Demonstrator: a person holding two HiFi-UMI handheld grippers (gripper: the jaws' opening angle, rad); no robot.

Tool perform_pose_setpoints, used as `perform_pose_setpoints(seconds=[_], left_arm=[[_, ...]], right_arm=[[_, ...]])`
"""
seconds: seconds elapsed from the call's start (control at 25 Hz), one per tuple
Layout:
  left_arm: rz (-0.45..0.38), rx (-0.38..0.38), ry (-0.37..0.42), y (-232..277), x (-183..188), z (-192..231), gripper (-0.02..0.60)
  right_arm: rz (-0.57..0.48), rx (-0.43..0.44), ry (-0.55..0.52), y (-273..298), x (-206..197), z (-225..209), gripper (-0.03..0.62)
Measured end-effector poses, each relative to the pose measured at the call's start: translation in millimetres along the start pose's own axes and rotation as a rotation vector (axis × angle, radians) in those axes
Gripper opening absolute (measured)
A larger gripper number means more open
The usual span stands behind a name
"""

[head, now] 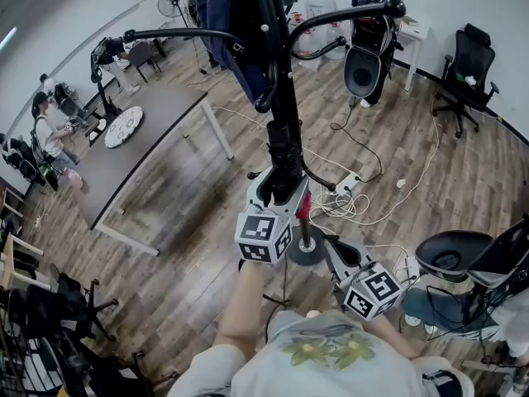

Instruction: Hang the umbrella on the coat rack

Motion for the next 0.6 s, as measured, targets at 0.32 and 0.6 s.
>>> perform_pose_setpoints(seconds=[0.32,0.6], left_arm=[[0.0,0.01,-0.013,-19.3,-0.5,0.1,0.291],[-0.023,-0.018,-0.01,-54.8,-1.3,-18.7,0.279]], right_arm=[[0.01,0.012,0.004,-6.1,-3.0,13.4,0.005],[-0.01,-0.017,-0.021,-18.6,3.2,26.1,0.005]])
Point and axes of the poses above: the fingertips, and each gripper's own axes: y forward along the fingers, z to its left, x out of its top, the point moved 9 cm from there along -y, backward along the fingers, and after that the axes turned 8 degrees about -y, right-handed, at the moved point
